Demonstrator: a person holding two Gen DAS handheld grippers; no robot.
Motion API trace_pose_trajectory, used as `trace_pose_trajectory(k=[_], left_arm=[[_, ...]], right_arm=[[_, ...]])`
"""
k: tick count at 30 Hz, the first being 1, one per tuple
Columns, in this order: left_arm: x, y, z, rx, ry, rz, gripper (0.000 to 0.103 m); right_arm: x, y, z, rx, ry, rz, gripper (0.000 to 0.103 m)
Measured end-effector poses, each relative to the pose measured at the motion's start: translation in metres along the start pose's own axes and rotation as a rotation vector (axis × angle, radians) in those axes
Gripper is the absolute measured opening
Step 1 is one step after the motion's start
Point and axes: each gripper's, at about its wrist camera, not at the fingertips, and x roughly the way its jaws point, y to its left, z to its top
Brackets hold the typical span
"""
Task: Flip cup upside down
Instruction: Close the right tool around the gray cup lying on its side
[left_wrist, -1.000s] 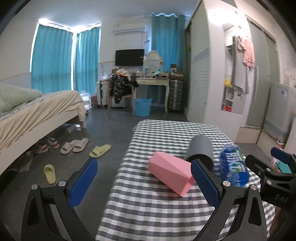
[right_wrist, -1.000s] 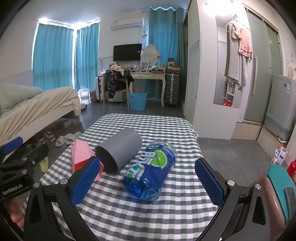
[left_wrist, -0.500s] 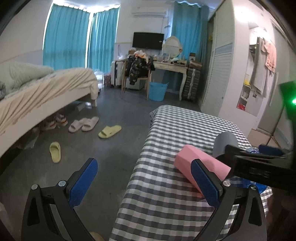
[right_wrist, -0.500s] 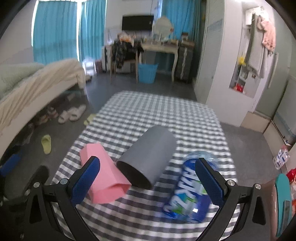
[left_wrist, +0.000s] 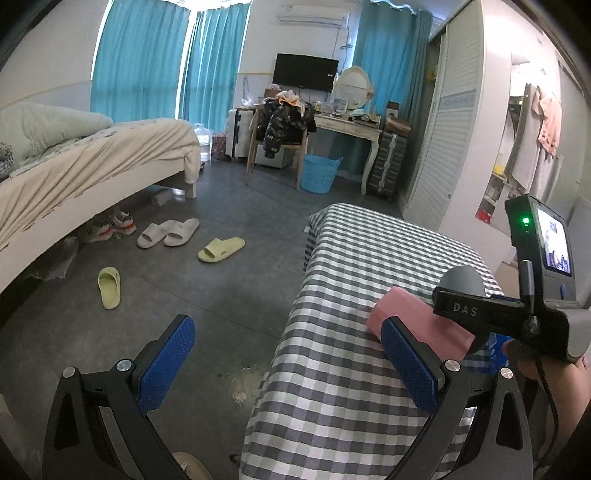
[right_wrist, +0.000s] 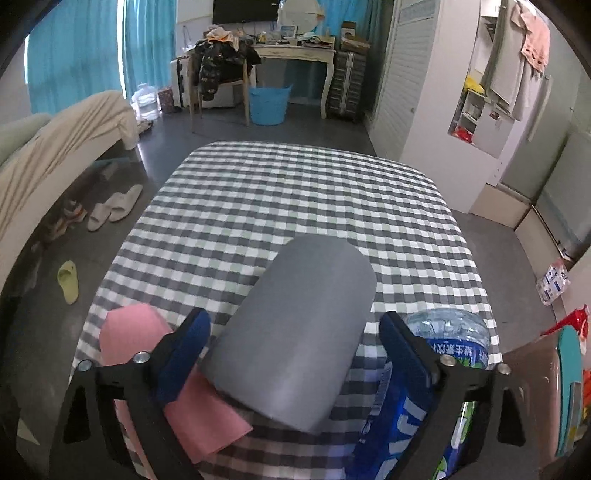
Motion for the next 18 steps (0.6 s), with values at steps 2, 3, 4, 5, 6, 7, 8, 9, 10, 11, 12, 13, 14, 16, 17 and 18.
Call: trace_pose_trajectory(k=[2,3,4,5,6,7,8,9,10,11,12,13,14,16,17,18], left_arm=[[0.0,0.0,0.0,0.001,0.001,-0.002,0.103],[0.0,0.0,-0.001,0.001,0.0,-0.004,0.103],[0.0,0.0,-0.001,0.001,-0.001,-0.005,0.103],[-0.001,-0.001,-0.001,0.002,-0.002,-0.006,0.103],[0.0,-0.001,-0.001,0.003,-0.001,-0.007,0.103],[0.0,-0.001,-0.002,0.004,-0.001,-0.007,0.103],[0.0,-0.002,-0.002,0.005,0.0,-0.006,0.103],[0.0,-0.002,-0.003,0.005,0.0,-0.006,0.103],[0.0,-0.002,-0.003,0.003,-0.001,-0.007,0.103],[0.0,-0.002,-0.003,0.003,-0.002,-0.007,0.103],[0.0,-0.002,-0.003,0.001,-0.002,-0.008,0.103],[0.0,-0.001,-0.003,-0.001,-0.002,-0.009,0.103],[0.0,-0.002,-0.003,-0.003,-0.002,-0.009,0.103],[0.001,-0.002,-0.004,-0.008,-0.002,-0.01,0.103],[0.001,-0.001,-0.004,-0.007,-0.003,-0.01,0.103],[0.001,-0.001,-0.004,-0.007,-0.004,-0.01,0.103]], right_arm=[[0.003,0.003,0.001,-0.014,0.013,-0.001,0.092],[0.004,0.003,0.001,-0.009,0.017,0.004,0.091],[0.005,0.002,0.001,-0.007,0.02,0.004,0.091],[0.006,0.001,0.001,-0.005,0.024,-0.001,0.091],[0.007,0.0,0.002,-0.004,0.03,-0.001,0.091],[0.008,-0.002,0.002,-0.003,0.034,0.0,0.091],[0.009,-0.003,0.002,-0.001,0.038,0.003,0.091],[0.009,-0.004,0.002,-0.001,0.043,0.007,0.089],[0.009,-0.005,0.003,-0.001,0.045,0.007,0.088],[0.009,-0.005,0.003,-0.001,0.045,0.008,0.087],[0.007,-0.005,0.004,-0.003,0.042,0.009,0.084],[0.005,-0.006,0.004,-0.002,0.036,0.008,0.077],[0.003,-0.007,0.005,-0.002,0.033,0.01,0.075],[0.001,-0.008,0.005,0.002,0.034,0.022,0.074],[-0.001,-0.009,0.005,0.002,0.033,0.026,0.073],[-0.003,-0.009,0.004,0.001,0.029,0.029,0.073]])
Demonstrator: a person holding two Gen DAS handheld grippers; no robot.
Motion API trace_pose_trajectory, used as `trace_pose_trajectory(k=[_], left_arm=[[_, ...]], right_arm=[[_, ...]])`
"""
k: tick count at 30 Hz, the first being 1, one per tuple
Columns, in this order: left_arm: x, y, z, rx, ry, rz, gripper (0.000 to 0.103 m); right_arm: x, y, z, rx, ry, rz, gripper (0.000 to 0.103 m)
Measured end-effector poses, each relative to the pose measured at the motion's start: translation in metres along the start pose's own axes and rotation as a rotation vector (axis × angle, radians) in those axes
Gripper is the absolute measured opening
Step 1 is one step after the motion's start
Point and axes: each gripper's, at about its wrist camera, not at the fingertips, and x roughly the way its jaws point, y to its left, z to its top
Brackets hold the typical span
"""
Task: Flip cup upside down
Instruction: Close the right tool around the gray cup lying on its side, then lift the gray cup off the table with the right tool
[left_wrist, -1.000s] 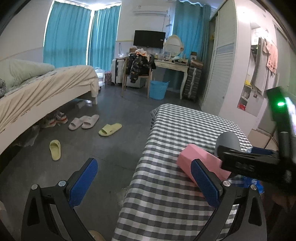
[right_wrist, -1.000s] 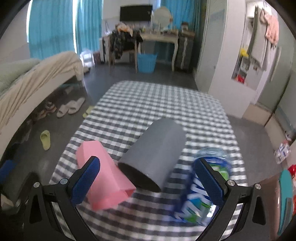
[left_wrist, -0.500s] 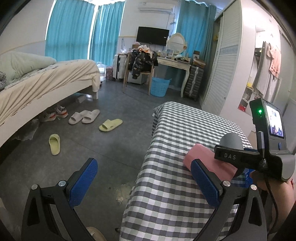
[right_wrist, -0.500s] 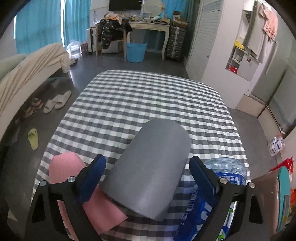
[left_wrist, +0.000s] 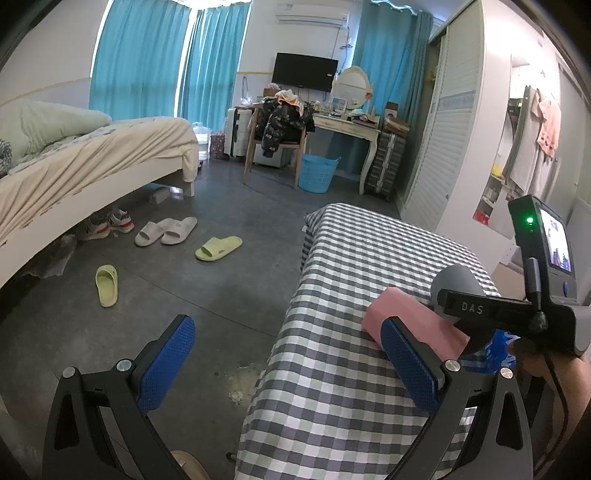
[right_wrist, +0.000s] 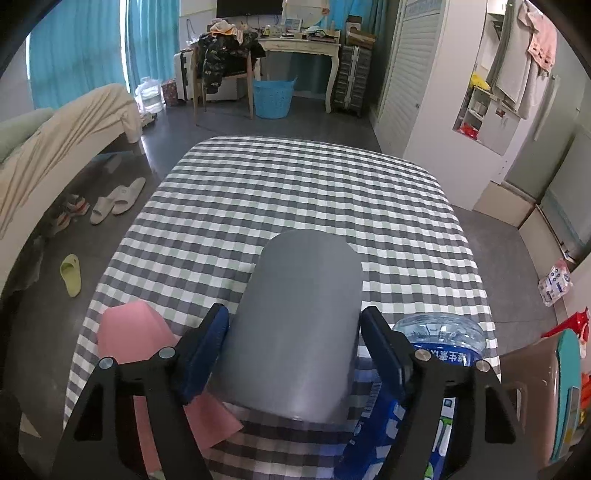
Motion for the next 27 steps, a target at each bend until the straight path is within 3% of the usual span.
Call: trace_pose_trajectory(k=[10,14,17,22,27], left_arm=[[-0.001,-0.002,0.0,-0.003,-0.005,-0.003,0.103],[-0.004,-0.004,-0.001,0.014,-0.01,0.002,0.103],[-0.008,-0.007,-0.005,0.023,-0.019,0.002,0.103],[-0.014,-0.01,-0.011,0.044,-0.031,0.018,0.103],[-0.023,-0.016,-0.017,0.076,-0.047,0.015,0.103]], right_arm=[[-0.058,-0.002,-0.01,-0.019,-0.068,0.018,0.061],[-0.082,0.005,-0.04,-0.042,-0.058,0.029,0.058],[-0.101,0.015,-0.072,-0.084,-0.045,0.034,0.046],[-0.121,0.018,-0.116,-0.102,-0.02,0.062,0.046],[-0.132,0.013,-0.138,-0.099,-0.02,0.072,0.046]])
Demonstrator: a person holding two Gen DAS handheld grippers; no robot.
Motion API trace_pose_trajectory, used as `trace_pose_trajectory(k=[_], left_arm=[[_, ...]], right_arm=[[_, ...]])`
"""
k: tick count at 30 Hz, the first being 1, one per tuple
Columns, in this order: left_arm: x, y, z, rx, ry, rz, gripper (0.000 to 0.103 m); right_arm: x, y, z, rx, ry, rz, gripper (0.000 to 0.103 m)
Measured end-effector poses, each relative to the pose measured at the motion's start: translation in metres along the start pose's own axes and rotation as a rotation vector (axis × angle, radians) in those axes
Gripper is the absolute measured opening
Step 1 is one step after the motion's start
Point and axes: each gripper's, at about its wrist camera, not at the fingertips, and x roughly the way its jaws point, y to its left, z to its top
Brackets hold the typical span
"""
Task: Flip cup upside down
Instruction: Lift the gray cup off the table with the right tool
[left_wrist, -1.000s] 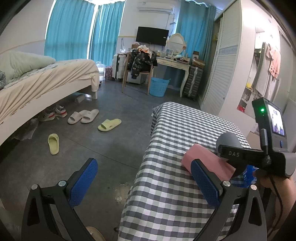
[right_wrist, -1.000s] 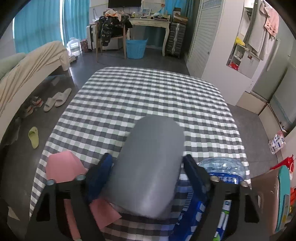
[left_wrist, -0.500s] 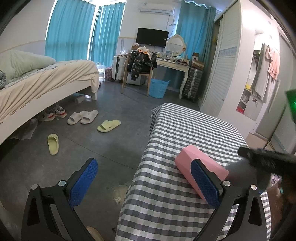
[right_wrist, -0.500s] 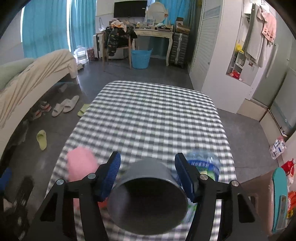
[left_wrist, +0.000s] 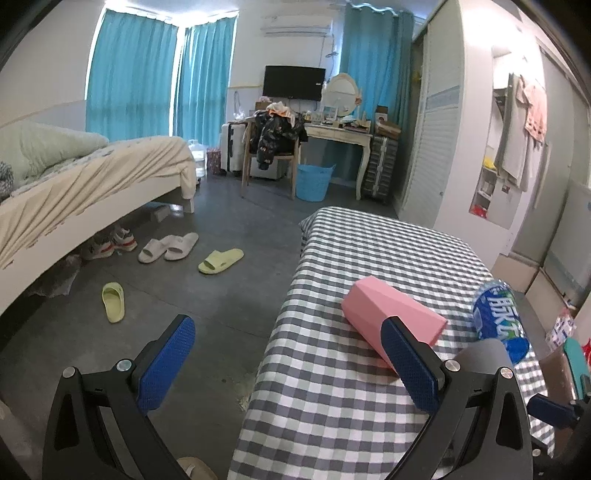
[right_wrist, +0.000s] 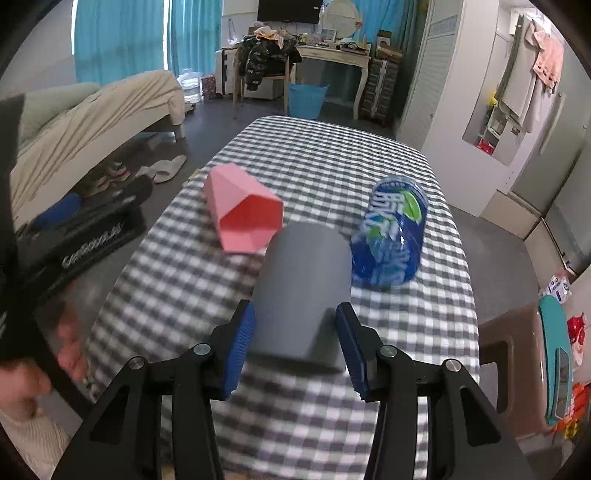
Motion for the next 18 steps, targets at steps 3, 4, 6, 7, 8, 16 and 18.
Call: trace_pose_trajectory(k=[3,4,6,7,8,16,18], left_arm=[[-0.007,-0.005,-0.007,0.027,0.006,-0.005,0.103],[-0.009,-0.005,-0.011,0.039,0.015,-0.012,0.103],[-0.014,-0.008,-0.017,0.058,0.03,-0.017,0.103],[-0.018,-0.01,-0.021,0.07,0.034,-0.018,0.103],[-0.021,-0.011,-0.022,0.076,0.029,-0.014,0.103],[-0.053,-0.039,-0.009,0.133,0.005,-0.015,0.103],[-0.058,-0.052,-0.002,0.137,0.019,-0.051,0.103]], right_arm=[[-0.003,-0.004,-0.004,0.019,-0.002,0.021,0.046],[-0.005,-0.006,-0.007,0.022,-0.006,0.029,0.046],[-0.009,-0.011,-0.008,0.031,-0.023,0.047,0.046],[-0.011,-0.012,-0.009,0.036,-0.034,0.056,0.046],[-0.015,-0.016,-0.008,0.04,-0.047,0.066,0.046],[-0.045,-0.052,0.004,0.004,-0.191,0.112,0.053],[-0.056,-0.064,0.008,-0.007,-0.266,0.083,0.06]])
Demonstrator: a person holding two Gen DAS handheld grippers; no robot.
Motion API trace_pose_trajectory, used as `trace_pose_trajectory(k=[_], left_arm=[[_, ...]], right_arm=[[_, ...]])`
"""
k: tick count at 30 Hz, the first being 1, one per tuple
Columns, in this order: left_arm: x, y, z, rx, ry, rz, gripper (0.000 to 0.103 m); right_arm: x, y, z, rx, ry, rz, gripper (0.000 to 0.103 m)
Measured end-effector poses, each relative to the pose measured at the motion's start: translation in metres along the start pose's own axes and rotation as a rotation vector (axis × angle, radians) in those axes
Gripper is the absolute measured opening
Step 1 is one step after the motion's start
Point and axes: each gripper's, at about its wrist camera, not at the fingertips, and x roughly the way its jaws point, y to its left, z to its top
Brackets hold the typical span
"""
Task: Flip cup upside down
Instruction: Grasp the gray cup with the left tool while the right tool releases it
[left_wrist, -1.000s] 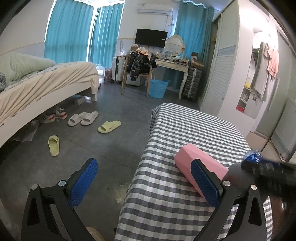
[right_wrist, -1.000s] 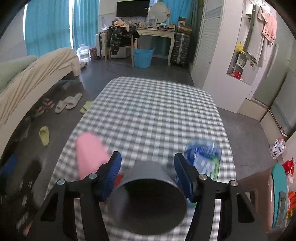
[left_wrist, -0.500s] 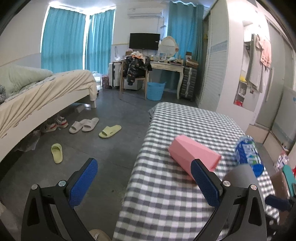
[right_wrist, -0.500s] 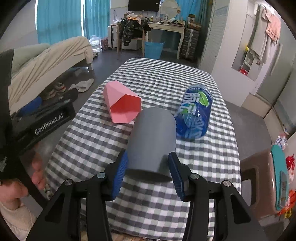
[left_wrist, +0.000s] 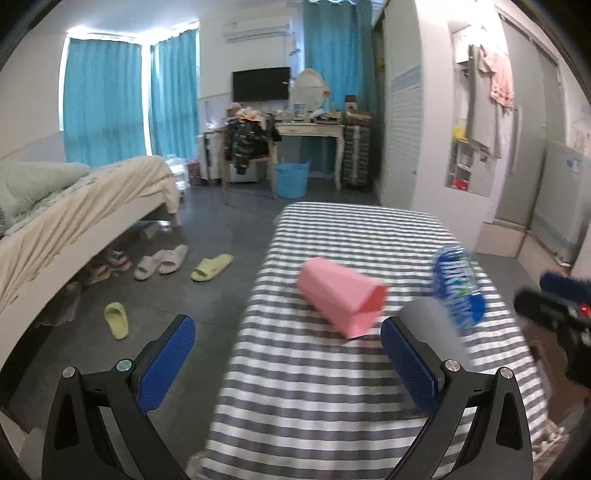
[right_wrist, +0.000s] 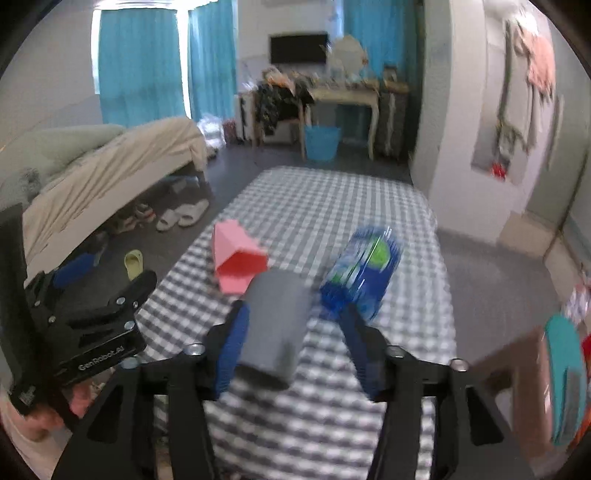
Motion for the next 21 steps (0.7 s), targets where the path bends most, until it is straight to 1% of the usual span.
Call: trace_pose_trajectory(k=[2,3,4,6,8,10,12,14,18,21], left_arm=[[-0.003,-0.013,0.008,0.003,0.004,-0.024,0.103],[-0.005,-0.02,0.011,0.002,0.007,-0.032,0.103],[-0.005,-0.028,0.016,0.002,0.015,-0.048,0.103],[-0.003,-0.041,0.021,0.009,0.036,-0.063,0.103],[0.002,-0.054,0.023,0.03,0.068,-0.063,0.103],[0.009,-0.067,0.023,0.051,0.104,-0.055,0.103],[0.019,-0.08,0.024,0.058,0.137,-0.052,0.103],[0.026,-0.09,0.021,0.067,0.152,-0.058,0.103],[0.049,-0.109,0.015,0.107,0.209,-0.038,0.103],[0.062,-0.111,0.012,0.105,0.249,-0.047,0.102]], right_arm=[[-0.005,-0.015,0.007,0.015,-0.043,-0.009,0.064],[-0.008,-0.022,0.012,0.019,-0.063,0.005,0.068],[-0.009,-0.029,0.016,0.013,-0.078,0.019,0.075],[-0.011,-0.038,0.02,-0.009,-0.118,0.015,0.083],[-0.008,-0.05,0.017,0.015,-0.138,0.006,0.085],[0.0,-0.063,0.011,0.051,-0.124,0.043,0.085],[0.011,-0.077,0.004,0.077,-0.087,0.073,0.085],[0.023,-0.088,-0.001,0.091,-0.047,0.064,0.085],[0.04,-0.099,-0.01,0.103,0.027,0.037,0.085],[0.049,-0.104,-0.015,0.11,0.069,0.007,0.085]])
